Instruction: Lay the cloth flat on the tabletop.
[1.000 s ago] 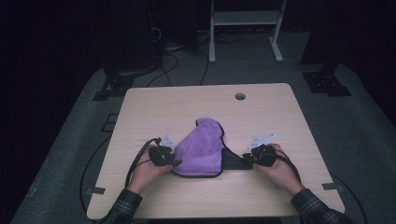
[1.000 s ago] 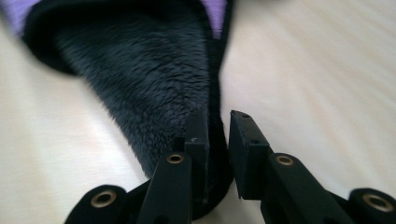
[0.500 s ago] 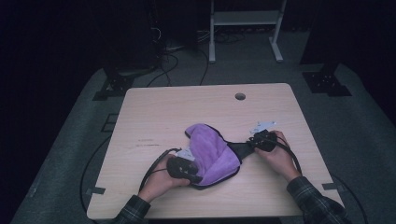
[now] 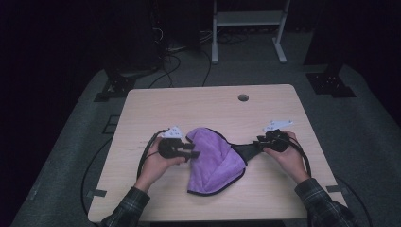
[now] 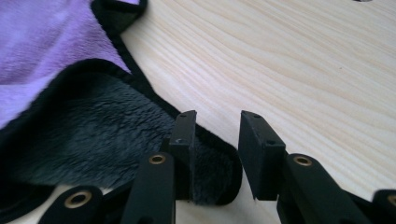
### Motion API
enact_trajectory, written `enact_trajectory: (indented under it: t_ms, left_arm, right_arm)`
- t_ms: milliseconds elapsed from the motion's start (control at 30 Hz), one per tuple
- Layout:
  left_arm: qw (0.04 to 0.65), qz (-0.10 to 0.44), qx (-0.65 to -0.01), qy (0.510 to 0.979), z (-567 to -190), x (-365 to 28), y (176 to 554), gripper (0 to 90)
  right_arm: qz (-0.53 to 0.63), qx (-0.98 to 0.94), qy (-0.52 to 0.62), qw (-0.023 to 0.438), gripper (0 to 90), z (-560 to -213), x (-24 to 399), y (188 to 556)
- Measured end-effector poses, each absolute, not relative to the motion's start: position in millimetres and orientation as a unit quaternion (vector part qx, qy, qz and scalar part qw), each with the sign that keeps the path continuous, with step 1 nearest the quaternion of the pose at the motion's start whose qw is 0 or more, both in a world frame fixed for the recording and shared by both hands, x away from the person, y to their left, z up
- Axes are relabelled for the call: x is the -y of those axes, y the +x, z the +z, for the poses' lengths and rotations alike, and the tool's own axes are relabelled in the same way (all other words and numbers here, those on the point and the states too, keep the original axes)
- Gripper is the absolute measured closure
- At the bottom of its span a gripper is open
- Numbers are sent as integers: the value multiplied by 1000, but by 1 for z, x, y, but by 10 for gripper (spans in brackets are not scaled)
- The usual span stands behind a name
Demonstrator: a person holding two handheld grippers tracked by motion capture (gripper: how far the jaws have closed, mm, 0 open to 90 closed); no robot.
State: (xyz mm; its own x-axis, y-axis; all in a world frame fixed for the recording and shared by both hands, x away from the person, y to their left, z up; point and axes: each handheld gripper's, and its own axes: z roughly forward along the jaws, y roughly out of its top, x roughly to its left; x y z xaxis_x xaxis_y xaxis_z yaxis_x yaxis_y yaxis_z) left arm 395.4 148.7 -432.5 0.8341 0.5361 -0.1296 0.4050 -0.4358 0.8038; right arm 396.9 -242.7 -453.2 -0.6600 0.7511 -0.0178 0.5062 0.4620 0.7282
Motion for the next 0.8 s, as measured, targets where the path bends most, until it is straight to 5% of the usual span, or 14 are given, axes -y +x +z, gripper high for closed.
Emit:
enact_trajectory:
  t_ms: [233,533,700,800]
  left_arm:
    - [424,118,-335,833,-446,-157,446,544]
    - [401,109,-359,836,-467,-151,479,522]
    - [381,105,-350,849,-470,-143,482,514]
    - [380,92,-347,853,-470,-141,480,602]
  right_arm:
    - [364,-831,388,161,619,-454,259,388]
    - [381,-819,411,123,587,-467,265,402]
    - [377,-826,406,109,732,-475,259,407]
    - [378,-826,400,120,825,-473,258,405]
